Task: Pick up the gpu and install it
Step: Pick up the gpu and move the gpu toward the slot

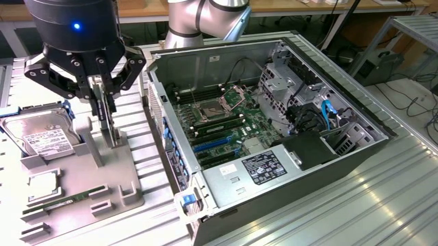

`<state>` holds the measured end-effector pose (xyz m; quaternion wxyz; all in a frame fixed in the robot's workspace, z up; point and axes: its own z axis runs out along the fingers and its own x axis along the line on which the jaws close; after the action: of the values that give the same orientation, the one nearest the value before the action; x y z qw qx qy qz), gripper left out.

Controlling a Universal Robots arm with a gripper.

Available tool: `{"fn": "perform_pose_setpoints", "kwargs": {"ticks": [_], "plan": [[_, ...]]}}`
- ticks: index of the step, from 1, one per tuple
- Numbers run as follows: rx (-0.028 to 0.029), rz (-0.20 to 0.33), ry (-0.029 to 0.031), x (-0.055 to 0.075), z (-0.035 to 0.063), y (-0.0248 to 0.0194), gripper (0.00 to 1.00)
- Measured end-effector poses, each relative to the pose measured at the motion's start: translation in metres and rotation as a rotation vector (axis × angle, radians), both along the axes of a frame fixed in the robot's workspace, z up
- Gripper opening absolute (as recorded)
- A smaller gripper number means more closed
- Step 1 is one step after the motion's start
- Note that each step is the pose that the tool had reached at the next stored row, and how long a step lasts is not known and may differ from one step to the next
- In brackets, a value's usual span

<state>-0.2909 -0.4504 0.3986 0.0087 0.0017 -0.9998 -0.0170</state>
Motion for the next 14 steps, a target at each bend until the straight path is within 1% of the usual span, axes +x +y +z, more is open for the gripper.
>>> {"fn": "perform_pose_setpoints", "kwargs": {"ticks": [5, 14], "plan": [[0.0, 0.0, 0.0001, 0.0, 0.0048, 0.0, 0.27], [0.0, 0.0, 0.0, 0.0, 0.0103, 0.0, 0.27]]}}
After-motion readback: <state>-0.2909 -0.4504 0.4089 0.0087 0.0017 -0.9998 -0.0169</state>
